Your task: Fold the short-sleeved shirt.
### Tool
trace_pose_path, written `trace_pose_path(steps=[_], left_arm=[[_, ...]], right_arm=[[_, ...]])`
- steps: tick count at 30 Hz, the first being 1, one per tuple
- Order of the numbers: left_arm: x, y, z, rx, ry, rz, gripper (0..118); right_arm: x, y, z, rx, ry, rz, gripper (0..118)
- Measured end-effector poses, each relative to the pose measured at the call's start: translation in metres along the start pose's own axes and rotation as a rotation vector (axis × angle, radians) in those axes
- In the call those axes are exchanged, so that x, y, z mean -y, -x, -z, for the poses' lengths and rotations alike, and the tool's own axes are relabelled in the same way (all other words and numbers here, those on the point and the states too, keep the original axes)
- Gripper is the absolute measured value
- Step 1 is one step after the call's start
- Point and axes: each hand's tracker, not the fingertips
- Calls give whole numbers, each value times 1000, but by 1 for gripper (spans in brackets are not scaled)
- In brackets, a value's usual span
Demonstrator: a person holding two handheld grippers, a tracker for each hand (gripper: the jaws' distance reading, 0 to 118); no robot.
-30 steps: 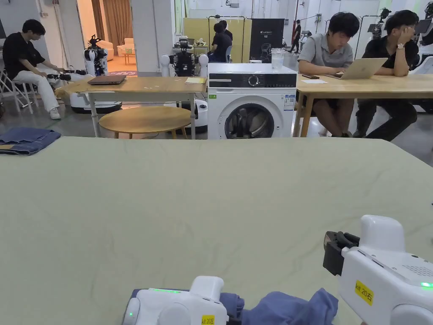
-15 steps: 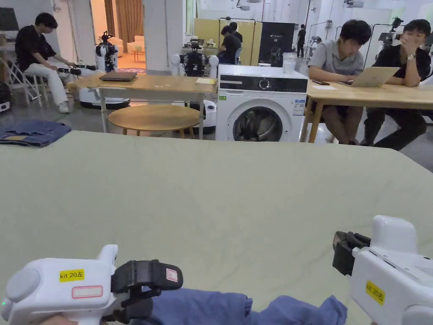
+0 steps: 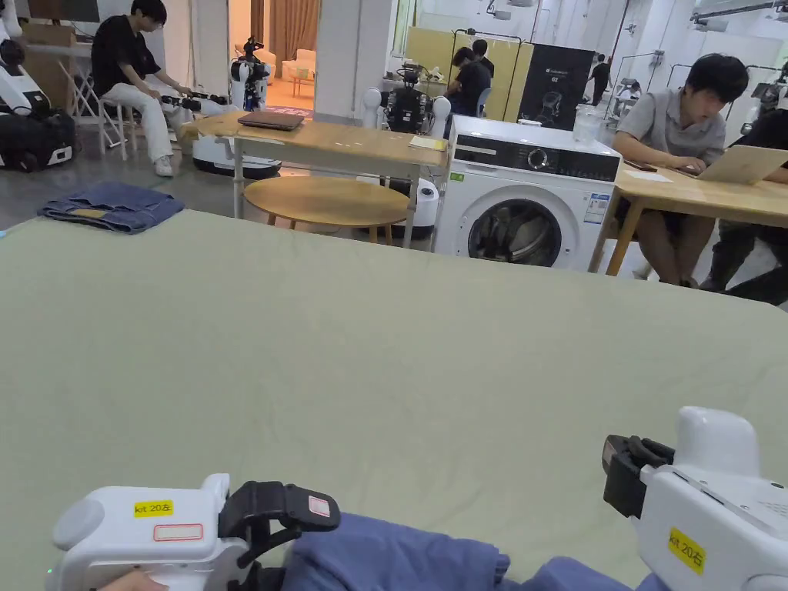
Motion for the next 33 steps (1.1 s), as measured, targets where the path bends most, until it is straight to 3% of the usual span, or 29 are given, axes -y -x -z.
trace_pose_path(steps=[1,2,4,5,6,8,14,22,28,33], left_arm=[[0,-1,9,-8,4,0,105],[0,-1,20,-26,6,1,89],[2,2,32,-123,7,20,49],[3,3,36,-178,1,44,20],[5,3,36,-228,-6,68,14],[7,4,26,-151,-25,51,11],[10,0,-39,-156,-168,12,4],[21,-29,-147,-341,-384,68,4],[34,-82,-115,-460,-348,223,4],[34,-117,-49,-413,-238,312,4]], right_arm=[[0,0,0,1,3,3,0],[0,-1,0,4,5,8,0],[2,-4,-2,16,4,12,0],[2,-5,-3,18,5,13,0],[3,-6,-3,21,8,12,0],[4,-8,-4,30,12,5,0],[0,1,6,11,7,1,0],[6,37,25,-58,3,-32,0],[10,54,34,-100,13,-47,0],[7,43,28,-87,-3,-57,0]])
